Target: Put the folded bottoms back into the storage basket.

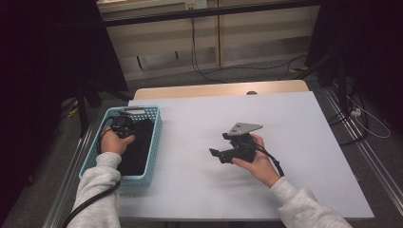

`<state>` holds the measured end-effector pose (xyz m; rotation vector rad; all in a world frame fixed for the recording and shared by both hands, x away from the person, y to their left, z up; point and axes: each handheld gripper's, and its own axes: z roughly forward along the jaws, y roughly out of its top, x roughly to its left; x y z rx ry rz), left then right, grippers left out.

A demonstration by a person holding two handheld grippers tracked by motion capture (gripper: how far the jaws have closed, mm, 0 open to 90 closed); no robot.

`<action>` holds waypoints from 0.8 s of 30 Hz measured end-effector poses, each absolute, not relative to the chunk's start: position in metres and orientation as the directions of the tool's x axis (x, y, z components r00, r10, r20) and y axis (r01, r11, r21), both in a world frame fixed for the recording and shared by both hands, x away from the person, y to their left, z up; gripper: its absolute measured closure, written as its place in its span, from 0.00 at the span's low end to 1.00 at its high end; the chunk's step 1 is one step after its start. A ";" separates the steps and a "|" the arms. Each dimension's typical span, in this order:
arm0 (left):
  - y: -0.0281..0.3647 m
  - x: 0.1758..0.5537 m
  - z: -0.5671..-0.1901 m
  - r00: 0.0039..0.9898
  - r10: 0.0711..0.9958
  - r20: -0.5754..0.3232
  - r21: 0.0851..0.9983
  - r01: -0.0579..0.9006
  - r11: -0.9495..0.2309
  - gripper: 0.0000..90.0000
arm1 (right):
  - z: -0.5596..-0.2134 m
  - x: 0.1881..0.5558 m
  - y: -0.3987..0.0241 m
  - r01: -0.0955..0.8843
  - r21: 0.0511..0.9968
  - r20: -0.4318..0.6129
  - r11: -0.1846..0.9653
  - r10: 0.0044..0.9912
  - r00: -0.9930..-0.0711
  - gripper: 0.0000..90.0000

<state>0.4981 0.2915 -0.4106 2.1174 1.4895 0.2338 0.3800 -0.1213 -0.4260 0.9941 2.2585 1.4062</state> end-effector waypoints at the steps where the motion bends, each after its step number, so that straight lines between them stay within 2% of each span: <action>1: 0.297 0.498 -0.409 0.358 0.922 -0.150 0.521 0.821 -0.234 0.98 | -0.426 0.380 -0.121 0.397 0.874 0.103 0.281 0.692 -0.715 0.23; 6: 0.314 0.499 -0.410 0.327 0.937 -0.118 0.514 0.828 -0.224 0.98 | -0.426 0.380 -0.120 0.395 0.875 0.103 0.280 0.689 -0.717 0.23; 10: 0.319 0.502 -0.417 0.316 0.940 -0.128 0.502 0.838 -0.214 0.97 | -0.427 0.381 -0.119 0.399 0.875 0.110 0.276 0.689 -0.717 0.23; 15: 0.319 0.506 -0.416 0.308 0.947 -0.096 0.527 0.822 -0.214 0.98 | -0.428 0.382 -0.119 0.400 0.873 0.109 0.280 0.687 -0.718 0.23; 24: 0.341 0.513 -0.400 0.237 0.971 -0.021 0.567 0.803 -0.183 1.00 | -0.427 0.382 -0.121 0.402 0.872 0.110 0.279 0.688 -0.717 0.23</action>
